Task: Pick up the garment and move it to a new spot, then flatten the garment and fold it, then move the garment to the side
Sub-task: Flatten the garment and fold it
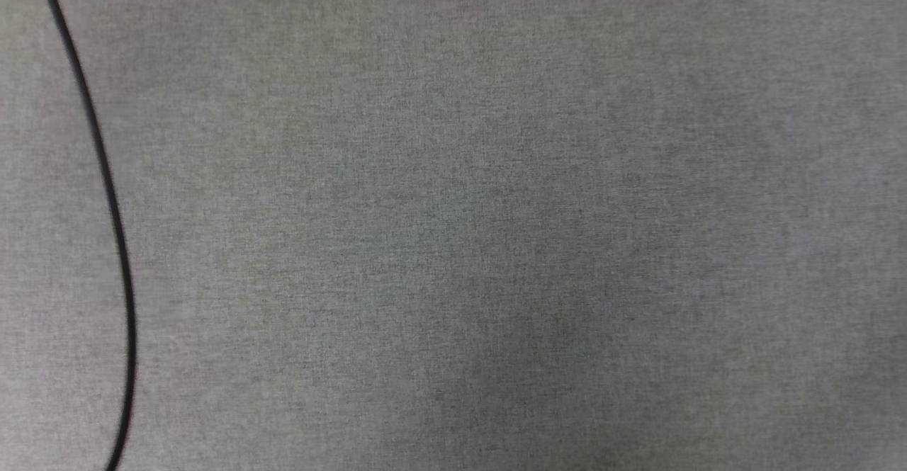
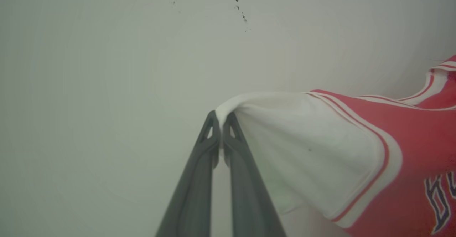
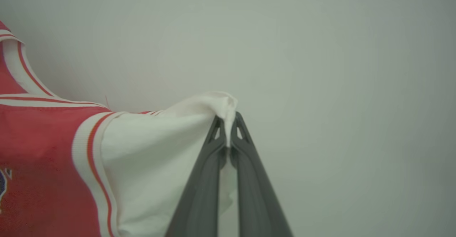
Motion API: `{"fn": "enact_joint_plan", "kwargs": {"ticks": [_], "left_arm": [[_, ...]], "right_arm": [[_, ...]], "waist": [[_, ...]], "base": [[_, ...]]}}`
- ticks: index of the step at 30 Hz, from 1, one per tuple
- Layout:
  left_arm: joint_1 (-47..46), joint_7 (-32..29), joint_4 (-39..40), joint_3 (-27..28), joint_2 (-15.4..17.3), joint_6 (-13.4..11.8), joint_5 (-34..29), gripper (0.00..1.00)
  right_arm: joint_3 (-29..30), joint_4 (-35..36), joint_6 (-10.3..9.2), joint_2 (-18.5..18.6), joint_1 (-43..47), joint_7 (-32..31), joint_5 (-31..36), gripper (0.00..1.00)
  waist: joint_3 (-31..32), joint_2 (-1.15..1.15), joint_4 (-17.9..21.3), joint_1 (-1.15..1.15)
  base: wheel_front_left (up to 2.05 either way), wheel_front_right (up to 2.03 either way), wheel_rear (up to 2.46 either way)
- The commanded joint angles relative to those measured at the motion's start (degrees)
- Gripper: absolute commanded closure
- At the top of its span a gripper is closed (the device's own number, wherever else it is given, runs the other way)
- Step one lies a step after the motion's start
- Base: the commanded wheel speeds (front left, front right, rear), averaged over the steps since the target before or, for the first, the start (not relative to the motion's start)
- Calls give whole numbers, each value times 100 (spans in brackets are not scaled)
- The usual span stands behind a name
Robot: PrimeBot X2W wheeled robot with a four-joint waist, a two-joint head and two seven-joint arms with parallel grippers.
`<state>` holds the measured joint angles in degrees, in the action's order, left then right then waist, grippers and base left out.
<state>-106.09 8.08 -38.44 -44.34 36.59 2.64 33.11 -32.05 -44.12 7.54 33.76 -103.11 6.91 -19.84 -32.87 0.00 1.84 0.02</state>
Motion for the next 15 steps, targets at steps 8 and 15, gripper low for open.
{"fn": "enact_joint_plan", "kwargs": {"ticks": [8, 15], "left_arm": [[867, 499, -211, -54, -162, 37, 195, 100], [2396, 680, 298, -60, -47, -146, 435, 100]], "right_arm": [[-132, -221, -10, -235, 800, 361, -366, 100], [-437, -46, -9, -306, 2005, 703, -803, 100]], "waist": [[33, 0, -78, -2], [625, 0, -107, -2]], "base": [[0, 0, 0], [0, 0, 0]]}}
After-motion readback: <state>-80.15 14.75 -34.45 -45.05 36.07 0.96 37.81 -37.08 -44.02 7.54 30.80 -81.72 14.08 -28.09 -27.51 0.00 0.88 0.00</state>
